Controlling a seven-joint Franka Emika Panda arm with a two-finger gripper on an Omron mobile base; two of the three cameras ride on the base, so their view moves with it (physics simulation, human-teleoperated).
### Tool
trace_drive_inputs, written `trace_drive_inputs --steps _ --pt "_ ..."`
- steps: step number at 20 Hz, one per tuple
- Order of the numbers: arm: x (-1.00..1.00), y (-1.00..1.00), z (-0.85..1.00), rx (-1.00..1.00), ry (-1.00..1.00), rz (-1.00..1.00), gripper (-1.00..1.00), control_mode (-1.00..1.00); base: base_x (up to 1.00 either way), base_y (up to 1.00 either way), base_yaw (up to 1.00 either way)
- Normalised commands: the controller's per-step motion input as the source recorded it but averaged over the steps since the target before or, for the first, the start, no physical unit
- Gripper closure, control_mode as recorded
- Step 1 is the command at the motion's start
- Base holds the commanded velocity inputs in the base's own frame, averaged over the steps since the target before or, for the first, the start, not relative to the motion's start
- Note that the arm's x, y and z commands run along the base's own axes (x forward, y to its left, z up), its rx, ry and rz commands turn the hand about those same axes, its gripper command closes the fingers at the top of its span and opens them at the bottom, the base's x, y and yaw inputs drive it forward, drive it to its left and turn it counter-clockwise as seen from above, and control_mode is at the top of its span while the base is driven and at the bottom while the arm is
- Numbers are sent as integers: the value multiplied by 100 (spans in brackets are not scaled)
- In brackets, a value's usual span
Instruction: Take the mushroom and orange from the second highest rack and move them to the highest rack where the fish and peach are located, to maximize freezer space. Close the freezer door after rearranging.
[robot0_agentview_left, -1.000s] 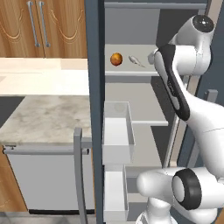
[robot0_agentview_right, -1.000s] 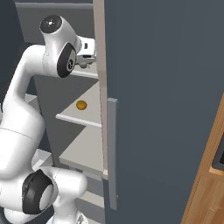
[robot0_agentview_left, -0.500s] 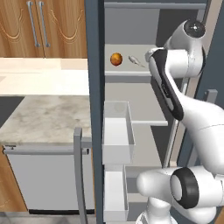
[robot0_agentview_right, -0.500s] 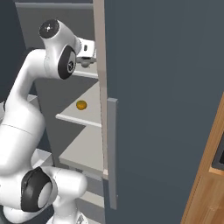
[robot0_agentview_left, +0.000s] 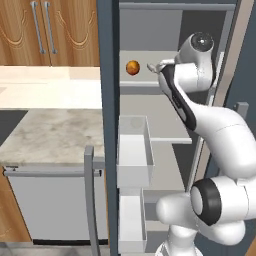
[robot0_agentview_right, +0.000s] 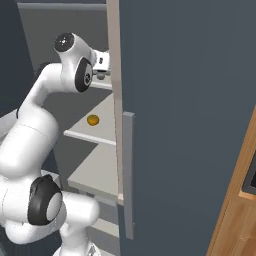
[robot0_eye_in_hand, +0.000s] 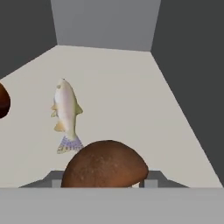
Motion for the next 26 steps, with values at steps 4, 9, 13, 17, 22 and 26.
trace_drive_inputs --steps 4,9,13,17,22,26 --pt "67 0 -29 0 0 0 100 -100 0 0 0" --pt "79 -3 -28 0 0 0 100 -100 0 0 0" --pt "88 -8 -16 3 0 1 100 -100 0 0 0" --pt "77 -6 -23 4 0 4 100 -100 0 0 0" --pt "54 0 -37 0 3 0 -100 -100 0 0 0" --pt "11 0 -23 0 0 0 -100 -100 0 0 0"
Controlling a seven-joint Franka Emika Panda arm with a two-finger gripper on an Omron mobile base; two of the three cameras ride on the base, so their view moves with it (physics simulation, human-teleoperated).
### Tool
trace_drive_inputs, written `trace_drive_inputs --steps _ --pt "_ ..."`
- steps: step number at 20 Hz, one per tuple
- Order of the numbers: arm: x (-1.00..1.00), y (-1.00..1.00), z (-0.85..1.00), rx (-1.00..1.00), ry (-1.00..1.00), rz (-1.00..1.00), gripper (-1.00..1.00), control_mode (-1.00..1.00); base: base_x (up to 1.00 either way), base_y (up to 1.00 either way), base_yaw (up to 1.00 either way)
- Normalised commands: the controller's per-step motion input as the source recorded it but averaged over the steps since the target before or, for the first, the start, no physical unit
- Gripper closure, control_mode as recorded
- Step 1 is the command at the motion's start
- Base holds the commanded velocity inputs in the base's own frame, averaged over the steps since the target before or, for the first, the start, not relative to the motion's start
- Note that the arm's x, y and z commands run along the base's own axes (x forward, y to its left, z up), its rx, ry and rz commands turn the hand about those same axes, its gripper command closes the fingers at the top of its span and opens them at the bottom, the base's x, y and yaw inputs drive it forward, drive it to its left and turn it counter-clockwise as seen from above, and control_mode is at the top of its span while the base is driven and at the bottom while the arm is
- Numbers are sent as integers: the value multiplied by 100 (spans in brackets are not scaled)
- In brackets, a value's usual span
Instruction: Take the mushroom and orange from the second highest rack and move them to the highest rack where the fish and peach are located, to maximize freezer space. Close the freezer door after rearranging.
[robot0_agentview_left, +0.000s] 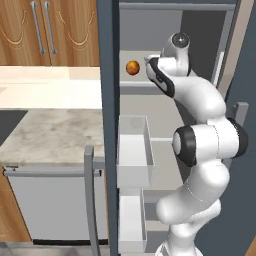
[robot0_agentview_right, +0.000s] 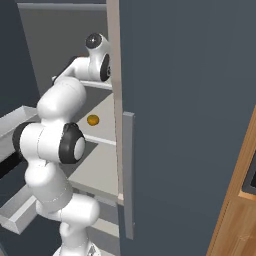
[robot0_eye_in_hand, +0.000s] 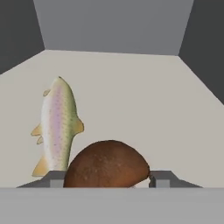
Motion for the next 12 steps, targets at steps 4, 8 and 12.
trace_drive_inputs --steps 4,8,12 --pt "-22 0 -1 0 -6 7 -100 -100 0 0 0" --pt "-56 4 6 0 -24 4 -100 -100 0 0 0" --pt "-73 10 18 0 -17 0 -100 -100 0 0 0"
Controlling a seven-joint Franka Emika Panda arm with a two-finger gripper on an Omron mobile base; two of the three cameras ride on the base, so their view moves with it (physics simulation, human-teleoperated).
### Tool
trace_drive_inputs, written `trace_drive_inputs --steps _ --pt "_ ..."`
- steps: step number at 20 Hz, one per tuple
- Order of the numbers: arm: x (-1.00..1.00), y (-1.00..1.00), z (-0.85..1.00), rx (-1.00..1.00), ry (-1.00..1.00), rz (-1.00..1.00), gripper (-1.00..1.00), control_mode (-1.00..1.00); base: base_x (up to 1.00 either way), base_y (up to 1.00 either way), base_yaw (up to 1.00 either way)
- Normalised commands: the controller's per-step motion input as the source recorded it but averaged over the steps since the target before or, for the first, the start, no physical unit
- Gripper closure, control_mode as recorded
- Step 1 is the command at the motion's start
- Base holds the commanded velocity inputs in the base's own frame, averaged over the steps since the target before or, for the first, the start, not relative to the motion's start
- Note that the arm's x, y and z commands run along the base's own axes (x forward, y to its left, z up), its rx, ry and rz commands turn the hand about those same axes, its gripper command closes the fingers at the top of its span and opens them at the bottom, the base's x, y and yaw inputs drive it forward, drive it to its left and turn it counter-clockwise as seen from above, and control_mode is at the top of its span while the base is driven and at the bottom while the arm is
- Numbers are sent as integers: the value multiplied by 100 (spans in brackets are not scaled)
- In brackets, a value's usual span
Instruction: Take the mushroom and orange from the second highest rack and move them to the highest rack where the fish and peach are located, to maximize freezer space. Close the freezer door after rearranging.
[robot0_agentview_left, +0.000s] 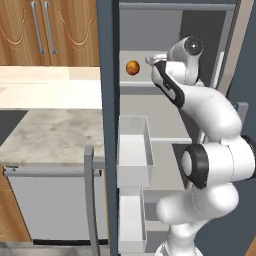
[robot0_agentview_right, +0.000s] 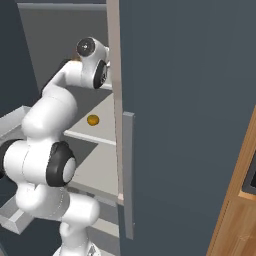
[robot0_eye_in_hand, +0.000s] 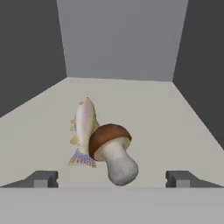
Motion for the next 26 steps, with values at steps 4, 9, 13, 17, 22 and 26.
trace_drive_inputs --steps 4,9,13,17,22,26 --pt "-91 16 18 0 -2 0 -100 -100 0 0 0" --pt "-94 25 29 0 0 0 -100 -100 0 0 0" --pt "-91 28 18 0 2 0 -100 -100 0 0 0" --pt "-97 31 1 0 6 0 -100 -100 0 0 0" --pt "-86 27 -17 0 10 0 -100 -100 0 0 0" --pt "-54 4 -51 8 23 3 -100 -100 0 0 0"
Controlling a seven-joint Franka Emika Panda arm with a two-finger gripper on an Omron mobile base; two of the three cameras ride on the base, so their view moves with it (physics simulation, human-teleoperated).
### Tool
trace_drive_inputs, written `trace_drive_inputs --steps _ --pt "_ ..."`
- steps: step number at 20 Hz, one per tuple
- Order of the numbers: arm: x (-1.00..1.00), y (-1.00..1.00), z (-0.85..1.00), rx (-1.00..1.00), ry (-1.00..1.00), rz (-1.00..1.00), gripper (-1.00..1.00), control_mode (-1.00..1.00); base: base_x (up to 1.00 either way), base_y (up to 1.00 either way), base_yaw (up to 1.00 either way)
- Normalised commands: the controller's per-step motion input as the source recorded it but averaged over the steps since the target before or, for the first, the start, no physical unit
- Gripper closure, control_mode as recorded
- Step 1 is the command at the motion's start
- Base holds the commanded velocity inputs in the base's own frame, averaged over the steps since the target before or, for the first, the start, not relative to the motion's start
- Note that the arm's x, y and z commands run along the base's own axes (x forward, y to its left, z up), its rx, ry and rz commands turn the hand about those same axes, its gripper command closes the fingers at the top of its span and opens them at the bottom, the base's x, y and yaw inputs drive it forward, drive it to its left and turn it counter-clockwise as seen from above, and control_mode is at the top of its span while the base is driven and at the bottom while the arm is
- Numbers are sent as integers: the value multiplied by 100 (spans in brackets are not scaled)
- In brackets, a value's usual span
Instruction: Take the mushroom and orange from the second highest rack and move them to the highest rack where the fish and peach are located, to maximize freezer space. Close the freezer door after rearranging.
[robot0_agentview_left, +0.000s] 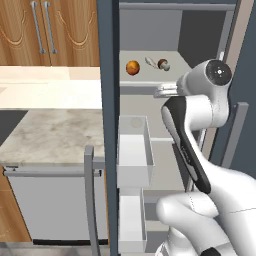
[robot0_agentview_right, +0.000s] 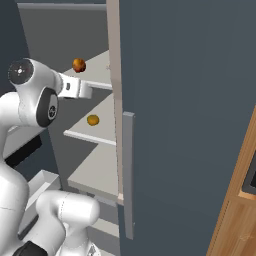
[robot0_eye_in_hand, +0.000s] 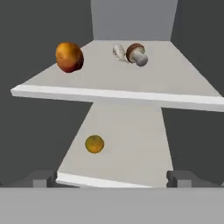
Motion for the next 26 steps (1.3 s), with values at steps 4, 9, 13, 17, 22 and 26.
trace_drive_inputs --steps 4,9,13,17,22,26 --pt "-11 14 -47 8 39 0 -100 -100 0 0 0" --pt "7 19 -42 2 33 0 -100 -100 0 0 0" --pt "23 10 -39 0 7 0 -100 -100 0 0 0" --pt "27 3 -43 0 0 0 -100 -100 0 0 0" --pt "30 0 -46 0 0 0 -100 -100 0 0 0" --pt "38 0 -40 0 0 0 -100 -100 0 0 0"
